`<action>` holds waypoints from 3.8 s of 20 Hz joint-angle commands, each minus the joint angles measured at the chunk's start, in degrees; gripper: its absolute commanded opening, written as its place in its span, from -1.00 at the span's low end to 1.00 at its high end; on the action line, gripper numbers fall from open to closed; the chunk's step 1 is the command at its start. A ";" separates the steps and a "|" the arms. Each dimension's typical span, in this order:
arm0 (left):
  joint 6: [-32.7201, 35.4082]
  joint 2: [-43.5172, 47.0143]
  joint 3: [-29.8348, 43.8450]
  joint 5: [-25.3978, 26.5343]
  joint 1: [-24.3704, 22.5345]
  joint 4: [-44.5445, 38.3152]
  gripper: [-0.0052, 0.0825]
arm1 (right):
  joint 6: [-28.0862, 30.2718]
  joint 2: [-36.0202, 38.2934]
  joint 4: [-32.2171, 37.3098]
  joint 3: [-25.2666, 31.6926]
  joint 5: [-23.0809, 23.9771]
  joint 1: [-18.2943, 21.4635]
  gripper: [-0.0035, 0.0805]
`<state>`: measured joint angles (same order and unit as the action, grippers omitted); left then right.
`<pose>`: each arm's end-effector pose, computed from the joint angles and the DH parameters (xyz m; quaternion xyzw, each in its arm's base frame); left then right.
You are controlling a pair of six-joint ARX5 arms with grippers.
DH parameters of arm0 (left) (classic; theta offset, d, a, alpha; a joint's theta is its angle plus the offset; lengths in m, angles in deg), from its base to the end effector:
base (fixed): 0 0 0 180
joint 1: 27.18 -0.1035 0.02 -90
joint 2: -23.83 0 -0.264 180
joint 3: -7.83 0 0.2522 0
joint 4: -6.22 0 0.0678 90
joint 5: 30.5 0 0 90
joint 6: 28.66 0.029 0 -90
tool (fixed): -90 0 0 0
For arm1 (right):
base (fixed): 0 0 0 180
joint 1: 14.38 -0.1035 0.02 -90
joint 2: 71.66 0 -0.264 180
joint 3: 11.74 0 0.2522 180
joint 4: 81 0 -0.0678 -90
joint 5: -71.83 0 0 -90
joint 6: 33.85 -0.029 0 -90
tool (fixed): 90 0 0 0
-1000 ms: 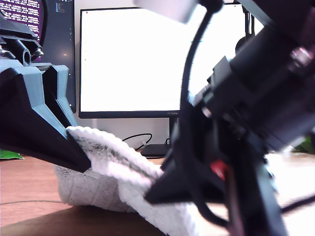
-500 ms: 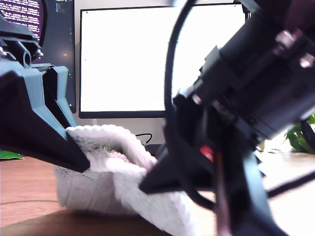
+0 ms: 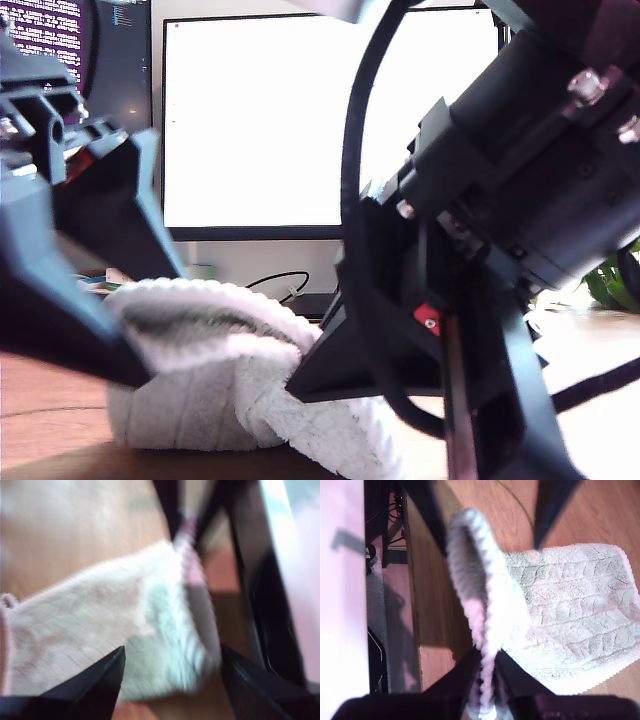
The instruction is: Fold the tea towel to a neat square and place it to the right
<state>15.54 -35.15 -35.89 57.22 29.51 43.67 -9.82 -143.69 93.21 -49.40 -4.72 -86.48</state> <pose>0.1011 -0.1560 0.1864 0.4815 0.1999 -0.5572 0.6463 0.0741 0.2074 0.1503 -0.3985 0.1507 0.5024 0.7524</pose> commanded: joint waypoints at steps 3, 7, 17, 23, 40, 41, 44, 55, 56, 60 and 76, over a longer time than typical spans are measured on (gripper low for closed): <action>4.07 0.11 -0.04 1.36 0.37 3.41 0.35 | -0.07 -0.44 0.33 -0.76 -0.57 -0.15 -0.95; 4.48 0.00 -0.04 1.25 0.46 0.04 0.33 | -0.07 -0.44 0.33 -0.76 -0.94 -0.15 -0.95; 3.76 1.14 -0.09 -0.83 3.85 2.73 -0.42 | -0.07 -0.44 0.26 -0.76 -0.90 -0.11 -0.95; 3.61 7.30 -0.09 -1.64 4.22 5.97 -0.94 | -0.07 -0.44 0.07 -0.76 -0.90 -0.09 -0.95; -8.24 8.11 -0.09 -1.68 -1.62 4.79 -0.94 | 0.28 -0.44 -17.18 -9.97 -0.92 0.00 -0.95; -8.26 8.11 -0.09 -1.70 -2.40 4.57 -0.94 | 0.39 -0.44 -18.38 -10.62 -0.94 0.44 -0.95; -8.63 9.11 -0.35 -1.86 -4.20 4.33 -0.94 | 0.66 -0.44 -21.46 -12.96 -1.16 2.08 -0.95; -16.57 15.98 -3.91 -9.62 -8.41 6.86 -0.94 | 1.81 -0.44 -38.49 -25.29 -11.23 7.52 -0.95; -16.96 16.55 -4.83 -10.32 -8.41 8.11 -0.94 | 1.68 -0.44 -40.00 -25.73 -11.93 7.21 -0.95; -17.46 17.03 -6.32 -13.16 -8.28 14.91 -0.94 | 1.27 -0.44 -44.61 -25.73 -14.05 5.42 -0.95; -17.66 16.55 -6.32 -19.37 -8.26 18.71 -0.94 | 3.15 -0.46 -49.13 -31.23 -18.10 6.16 -0.95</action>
<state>-1.79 -18.30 -42.84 37.92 21.44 63.21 -6.89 -143.73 43.61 -80.26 -22.36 -80.67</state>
